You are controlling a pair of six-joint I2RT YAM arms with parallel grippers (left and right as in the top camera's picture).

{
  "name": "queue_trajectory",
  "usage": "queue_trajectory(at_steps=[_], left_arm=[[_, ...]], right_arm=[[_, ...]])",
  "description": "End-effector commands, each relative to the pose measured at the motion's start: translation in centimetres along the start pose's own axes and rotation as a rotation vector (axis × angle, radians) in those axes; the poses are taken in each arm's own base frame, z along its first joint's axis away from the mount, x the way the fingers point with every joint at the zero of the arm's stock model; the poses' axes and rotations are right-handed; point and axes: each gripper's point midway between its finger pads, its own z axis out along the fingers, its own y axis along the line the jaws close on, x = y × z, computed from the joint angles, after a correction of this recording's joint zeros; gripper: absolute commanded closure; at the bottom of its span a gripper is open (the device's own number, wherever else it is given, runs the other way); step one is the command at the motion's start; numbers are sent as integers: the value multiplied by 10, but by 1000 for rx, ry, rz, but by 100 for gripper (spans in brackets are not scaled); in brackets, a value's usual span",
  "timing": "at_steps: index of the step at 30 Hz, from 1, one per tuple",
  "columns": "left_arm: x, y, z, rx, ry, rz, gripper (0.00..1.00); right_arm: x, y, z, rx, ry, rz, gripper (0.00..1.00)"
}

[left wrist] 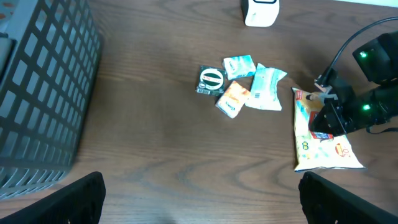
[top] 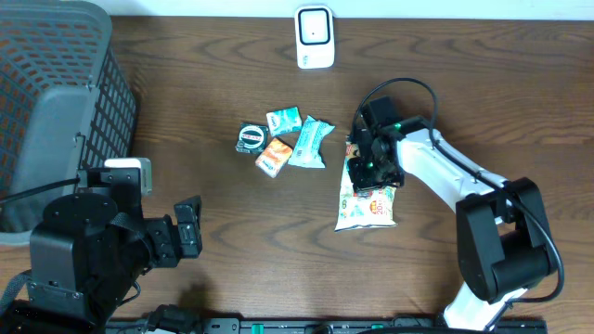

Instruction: Scan the item barcode

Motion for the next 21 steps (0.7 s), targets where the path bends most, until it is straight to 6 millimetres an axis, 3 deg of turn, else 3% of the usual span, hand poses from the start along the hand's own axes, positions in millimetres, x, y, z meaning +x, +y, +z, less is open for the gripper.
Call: queue_trajectory(at_steps=[1, 6, 10, 15, 21], left_arm=[[-2, 0, -1, -3, -5, -15, 2], [-2, 0, -1, -3, -5, -15, 2], [-2, 0, -1, -3, -5, -15, 2], [-2, 0, -1, -3, -5, -15, 2], [-2, 0, -1, -3, -5, -15, 2]], right_arm=[[-5, -1, -6, 15, 38, -5, 99], [-6, -9, -54, 76, 97, 28, 99], [15, -7, -75, 90, 196, 50, 99], [49, -9, -62, 118, 320, 50, 99], [87, -19, -22, 140, 402, 81, 94]])
